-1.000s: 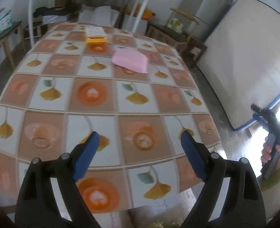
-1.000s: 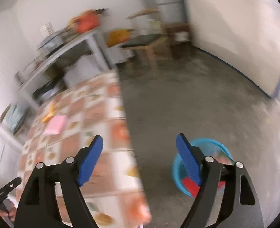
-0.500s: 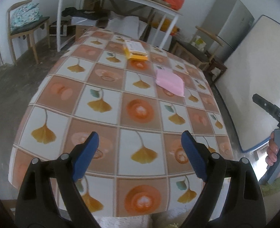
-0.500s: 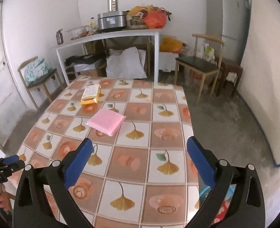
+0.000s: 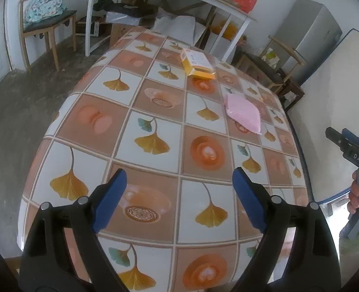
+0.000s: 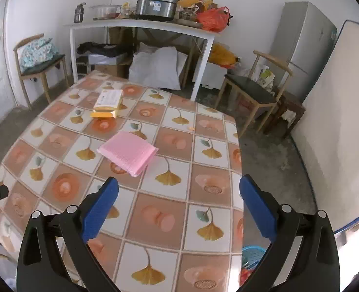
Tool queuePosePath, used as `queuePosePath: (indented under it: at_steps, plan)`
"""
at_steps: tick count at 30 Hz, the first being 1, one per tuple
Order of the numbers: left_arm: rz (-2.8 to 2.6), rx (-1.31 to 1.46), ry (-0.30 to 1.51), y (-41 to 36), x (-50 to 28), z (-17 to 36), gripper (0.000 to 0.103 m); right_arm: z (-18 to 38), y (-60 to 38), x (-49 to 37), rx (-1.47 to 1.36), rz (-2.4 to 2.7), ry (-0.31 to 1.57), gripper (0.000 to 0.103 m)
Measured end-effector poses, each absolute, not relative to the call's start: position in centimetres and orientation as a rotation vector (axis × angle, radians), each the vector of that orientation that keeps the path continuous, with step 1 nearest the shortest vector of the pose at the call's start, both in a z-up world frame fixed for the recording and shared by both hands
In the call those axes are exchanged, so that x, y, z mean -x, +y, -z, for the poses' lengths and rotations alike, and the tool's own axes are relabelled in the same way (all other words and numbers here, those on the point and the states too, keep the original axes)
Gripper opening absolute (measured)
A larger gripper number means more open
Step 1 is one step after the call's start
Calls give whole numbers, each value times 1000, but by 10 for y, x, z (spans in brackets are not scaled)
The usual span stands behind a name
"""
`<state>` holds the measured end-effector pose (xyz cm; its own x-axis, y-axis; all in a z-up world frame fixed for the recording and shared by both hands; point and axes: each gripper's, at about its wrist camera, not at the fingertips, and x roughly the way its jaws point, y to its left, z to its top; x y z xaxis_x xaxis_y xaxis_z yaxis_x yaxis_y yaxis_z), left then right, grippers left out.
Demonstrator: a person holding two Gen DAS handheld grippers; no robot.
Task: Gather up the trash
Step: 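Bring both tools back over the table toward the pink sponge, then grasp the pink sponge with the right tool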
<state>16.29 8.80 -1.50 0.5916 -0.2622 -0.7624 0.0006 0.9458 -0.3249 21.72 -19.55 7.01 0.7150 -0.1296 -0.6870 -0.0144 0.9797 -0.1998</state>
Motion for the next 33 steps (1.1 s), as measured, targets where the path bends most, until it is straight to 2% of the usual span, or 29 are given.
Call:
queuePosePath:
  at_steps: [10, 18, 26, 33]
  plan:
    - [129, 307, 993, 93, -195, 32, 84, -63, -178, -255, 232, -235, 749, 97]
    - [83, 284, 1037, 99, -221, 42, 84, -16, -123, -312, 509, -522, 822, 97]
    - [47, 289, 1078, 109, -242, 51, 84, 40, -101, -394, 633, -678, 1023, 97]
    - [49, 309, 1095, 113, -265, 52, 84, 70, -102, -416, 629, -744, 1134, 97]
